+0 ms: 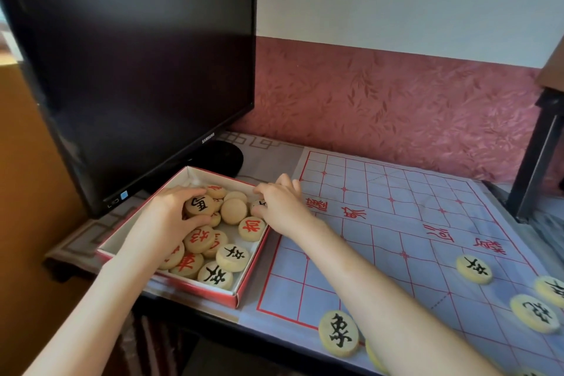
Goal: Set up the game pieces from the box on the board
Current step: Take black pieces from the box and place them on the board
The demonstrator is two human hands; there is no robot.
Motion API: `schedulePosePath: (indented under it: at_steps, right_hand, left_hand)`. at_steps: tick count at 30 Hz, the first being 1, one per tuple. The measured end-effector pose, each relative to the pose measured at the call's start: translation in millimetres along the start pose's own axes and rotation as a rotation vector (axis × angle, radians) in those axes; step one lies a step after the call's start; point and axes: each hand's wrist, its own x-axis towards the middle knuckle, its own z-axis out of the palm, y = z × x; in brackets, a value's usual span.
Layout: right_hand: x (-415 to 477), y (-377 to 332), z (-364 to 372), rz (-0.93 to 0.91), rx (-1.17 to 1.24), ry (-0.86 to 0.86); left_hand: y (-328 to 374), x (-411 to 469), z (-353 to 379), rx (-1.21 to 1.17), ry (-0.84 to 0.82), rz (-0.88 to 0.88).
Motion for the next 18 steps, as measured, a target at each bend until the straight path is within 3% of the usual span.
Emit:
schedulePosePath:
  at_steps: [4,9,12,18]
  right_hand:
    - [-5,-9,-4,0.021,-0.098,-0.029]
    - [5,-2,-8,0.090,0.033,-0.240]
    - [11,-3,-14,0.090,-0.041,-0.291]
    - [14,-9,-9,0.034,-0.148,-0.224]
  left_hand:
    - [-2,-2,0,-0.020,0.010,0.005]
    - [-3,-5,0,-0.038,0.025,0.020]
    - [-4,-5,0,-0.055,0.033,0.024]
    - [-1,-9,-3,-0.072,0.030,0.012]
